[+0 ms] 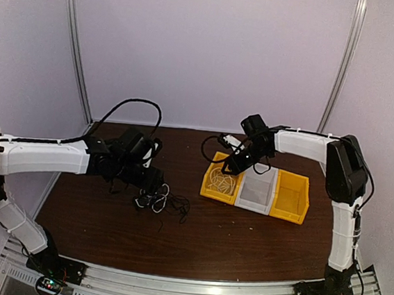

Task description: Untangle the cables

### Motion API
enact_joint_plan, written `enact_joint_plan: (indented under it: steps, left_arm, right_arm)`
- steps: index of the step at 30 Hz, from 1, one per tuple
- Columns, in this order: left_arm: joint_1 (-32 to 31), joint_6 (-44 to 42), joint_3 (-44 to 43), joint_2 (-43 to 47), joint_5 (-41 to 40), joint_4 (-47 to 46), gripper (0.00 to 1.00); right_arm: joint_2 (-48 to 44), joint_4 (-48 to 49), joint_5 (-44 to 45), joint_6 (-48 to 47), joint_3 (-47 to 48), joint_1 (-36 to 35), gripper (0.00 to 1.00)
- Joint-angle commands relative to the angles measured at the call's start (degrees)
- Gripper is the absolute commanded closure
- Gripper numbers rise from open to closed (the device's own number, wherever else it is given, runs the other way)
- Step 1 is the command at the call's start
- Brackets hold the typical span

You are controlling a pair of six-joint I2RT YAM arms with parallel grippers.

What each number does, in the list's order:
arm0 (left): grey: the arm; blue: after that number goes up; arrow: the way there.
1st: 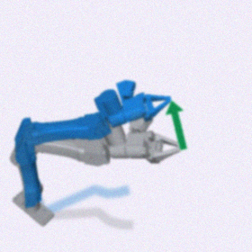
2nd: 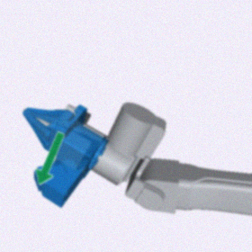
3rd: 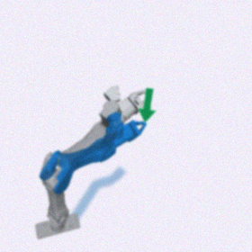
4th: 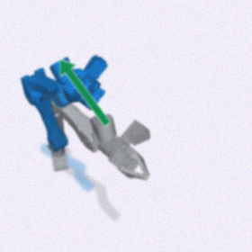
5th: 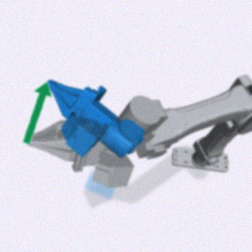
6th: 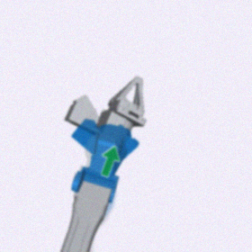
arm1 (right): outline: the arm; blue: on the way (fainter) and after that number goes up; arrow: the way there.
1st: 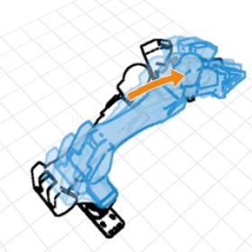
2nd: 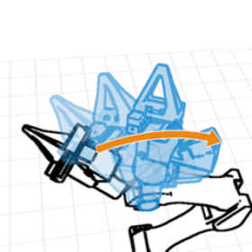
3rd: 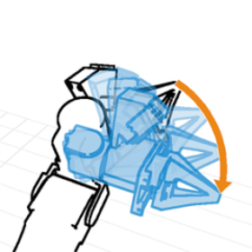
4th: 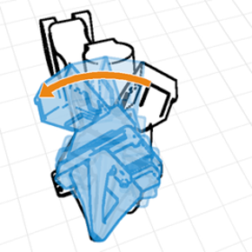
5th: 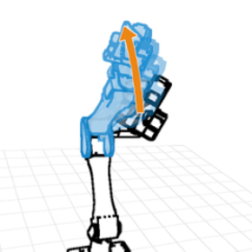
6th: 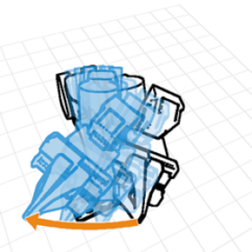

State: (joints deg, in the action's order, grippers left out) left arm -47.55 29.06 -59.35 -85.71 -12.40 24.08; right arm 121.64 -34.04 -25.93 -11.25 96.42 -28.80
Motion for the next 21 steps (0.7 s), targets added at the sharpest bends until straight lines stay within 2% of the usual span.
enact_joint_plan:
  steps: [1,4,8,11,13,16,19,21]
  left_arm:
    - [3.8,2.6,2.4,0.4,0.4,0.5,0.3]
    - [6.2,2.7,4.3,1.5,2.6,-1.2,0.36]
    - [8.5,2.3,6.8,2.5,7.0,-4.5,0.54]
    - [10.6,5.4,8.1,1.9,11.2,-5.1,0.61]
    - [11.1,7.6,9.2,2.4,14.3,-7.1,0.61]
    - [11.2,10.1,10.9,5.0,13.5,-9.3,0.53]
    - [11.4,11.9,11.7,7.7,6.5,-8.4,0.46]
    - [13.6,12.5,12.8,8.5,7.6,-9.5,0.44]
  right_arm:
    - [-7.9,-3.2,2.4,-3.1,0.9,-0.3,0.47]
    - [-11.8,-4.0,5.0,-5.0,0.7,-1.3,0.41]
    - [-14.4,-3.4,5.2,-7.6,0.1,-3.6,0.4]
    - [-13.3,-3.7,6.8,-7.8,0.9,-5.4,0.4]
    - [-12.4,-3.8,7.6,-8.5,1.3,-6.3,0.39]
    - [-11.7,-3.7,3.5,-12.3,1.2,-8.8,0.42]
    - [-10.1,-3.7,1.1,-15.9,2.7,-13.1,0.56]
    - [-8.2,-3.7,1.1,-18.7,4.4,-16.6,0.62]
